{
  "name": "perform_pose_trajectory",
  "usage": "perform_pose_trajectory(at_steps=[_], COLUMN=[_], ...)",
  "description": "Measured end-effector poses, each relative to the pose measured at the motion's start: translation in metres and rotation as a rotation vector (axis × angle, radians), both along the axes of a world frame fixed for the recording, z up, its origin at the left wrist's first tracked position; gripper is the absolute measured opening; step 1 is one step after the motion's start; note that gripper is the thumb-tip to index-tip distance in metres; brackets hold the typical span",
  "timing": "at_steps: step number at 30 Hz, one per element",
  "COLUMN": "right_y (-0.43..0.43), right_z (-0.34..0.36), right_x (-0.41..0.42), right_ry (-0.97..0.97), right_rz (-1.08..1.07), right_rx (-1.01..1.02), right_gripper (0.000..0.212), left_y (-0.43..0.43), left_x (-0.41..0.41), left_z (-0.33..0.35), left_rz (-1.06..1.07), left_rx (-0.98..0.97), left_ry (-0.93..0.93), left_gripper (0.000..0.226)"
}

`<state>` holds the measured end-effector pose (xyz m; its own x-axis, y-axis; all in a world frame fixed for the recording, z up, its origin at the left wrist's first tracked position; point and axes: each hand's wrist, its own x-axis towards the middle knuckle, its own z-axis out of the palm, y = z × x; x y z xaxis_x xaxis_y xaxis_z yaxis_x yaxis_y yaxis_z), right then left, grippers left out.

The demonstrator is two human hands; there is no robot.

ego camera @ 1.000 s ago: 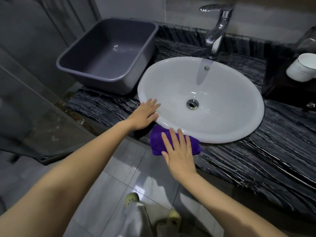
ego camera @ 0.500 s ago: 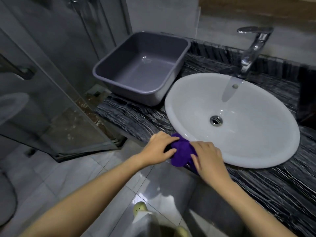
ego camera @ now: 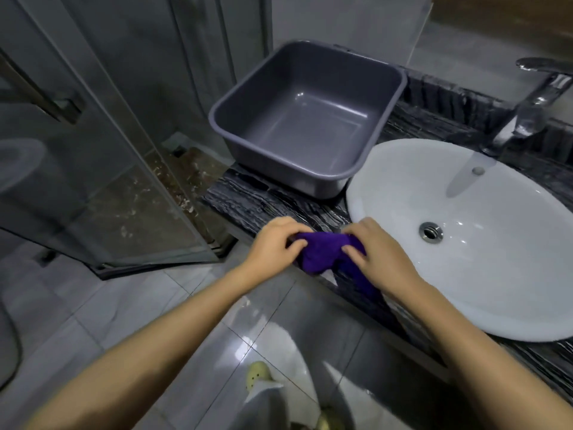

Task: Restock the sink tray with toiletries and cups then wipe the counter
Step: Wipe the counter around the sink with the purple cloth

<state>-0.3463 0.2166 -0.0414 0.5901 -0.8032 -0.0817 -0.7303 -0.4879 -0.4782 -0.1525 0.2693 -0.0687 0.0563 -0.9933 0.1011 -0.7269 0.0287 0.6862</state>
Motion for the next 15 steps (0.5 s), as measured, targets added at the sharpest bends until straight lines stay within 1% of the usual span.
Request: perform_pose_trajectory(at_steps=[4,7,8,10,12,15], right_y=[-0.026,-0.032,-0.031,-0.025,-0.015,-0.005], right_z=[0.020,0.019,0.014,-0.002,-0.019,-0.037], right_x=[0.050,0.070,0.073,0.074,0.069,0.064], right_ry=[-0.049,-0.063,-0.037,0.049,0.155,0.195], right_rz=[0.032,0.027,0.025,0.025,0.027,0.013], right_rx=[-0.119,-0.166,-0.151,-0.109,-0.088,-0.090], right_gripper=[0.024,0.028,0.030,0.033,0.036,0.037], left_y=[-0.015,-0.029,-0.032,-0.034,-0.028,-0.022], left_x=[0.054,0.080,0.085,0.091,0.092,0.087], left_z=[0.024,0.028,0.025,0.015,0.002,-0.016], left_rz=[0.059,0.058,0.038,-0.029,-0.085,-0.157], left_rx=[-0.094,-0.115,-0.079,0.037,0.119,0.152], left_ry=[-0.016,-0.085,-0.128,-0.195,-0.183,-0.206], left_gripper=[0.022,0.024,0.027,0.040,0.051,0.047])
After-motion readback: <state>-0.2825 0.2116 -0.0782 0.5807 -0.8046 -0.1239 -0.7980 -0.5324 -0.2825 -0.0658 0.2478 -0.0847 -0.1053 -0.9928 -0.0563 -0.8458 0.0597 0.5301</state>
